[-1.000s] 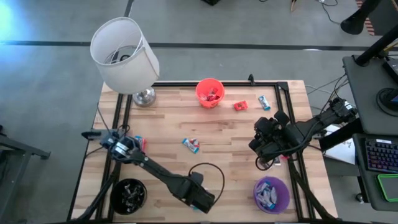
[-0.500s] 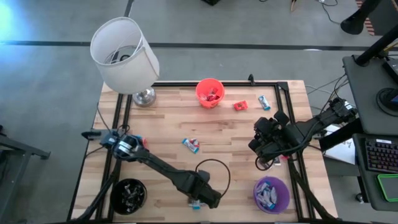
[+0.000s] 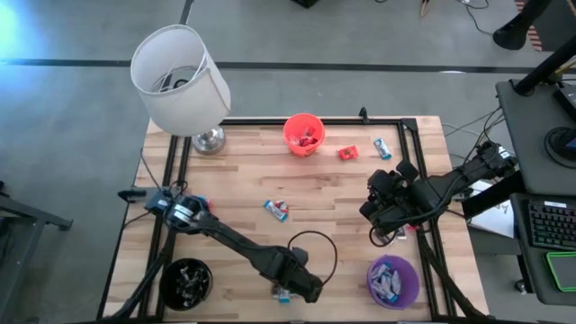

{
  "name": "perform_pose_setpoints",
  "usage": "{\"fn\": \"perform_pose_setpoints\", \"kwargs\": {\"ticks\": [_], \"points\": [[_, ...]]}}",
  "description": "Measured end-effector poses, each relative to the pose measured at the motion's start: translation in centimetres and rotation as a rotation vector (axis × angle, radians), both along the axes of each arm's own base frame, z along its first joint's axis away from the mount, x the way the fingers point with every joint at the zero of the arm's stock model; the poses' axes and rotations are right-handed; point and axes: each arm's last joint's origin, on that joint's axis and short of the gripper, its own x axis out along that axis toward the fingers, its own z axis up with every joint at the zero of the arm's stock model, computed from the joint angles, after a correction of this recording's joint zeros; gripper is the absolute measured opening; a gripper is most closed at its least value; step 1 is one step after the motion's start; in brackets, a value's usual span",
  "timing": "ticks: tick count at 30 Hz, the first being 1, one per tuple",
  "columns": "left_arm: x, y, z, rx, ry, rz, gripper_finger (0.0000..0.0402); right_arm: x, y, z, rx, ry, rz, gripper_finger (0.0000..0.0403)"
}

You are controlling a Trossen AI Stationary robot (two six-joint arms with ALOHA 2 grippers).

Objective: Organize candy in baskets
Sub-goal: Put the brown chocolate into the black bucket

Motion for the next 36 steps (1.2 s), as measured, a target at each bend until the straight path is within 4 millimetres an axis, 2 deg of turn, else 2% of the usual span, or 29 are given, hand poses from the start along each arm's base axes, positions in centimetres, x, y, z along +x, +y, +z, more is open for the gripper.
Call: {"fn": "perform_pose_setpoints", "kwargs": {"ticks": [10, 16, 24, 28, 36], "points": [[0.0, 0.3, -0.9, 0.016, 0.037, 0.011, 0.0142, 0.0, 0.0, 0.0, 0.003, 0.002, 0.000, 0.0171], [-0.8, 0.5, -2.7, -0.021, 0.115, 0.038, 0.0142, 0.0, 0.0, 0.0, 0.002, 0.007, 0.006, 0.0171], [-0.6, 0.3, -3.3, -0.055, 0.062, 0.001, 0.0136, 0.0, 0.0, 0.0, 0.010, 0.023, 0.020, 0.0171], [-0.5, 0.3, -3.3, -0.047, 0.053, -0.030, 0.0105, 0.0, 0.0, 0.0, 0.006, 0.029, 0.029, 0.0171], [-0.4, 0.3, -3.3, -0.041, 0.030, -0.071, 0.0008, 0.0, 0.0, 0.0, -0.003, 0.028, 0.033, 0.0171]]}}
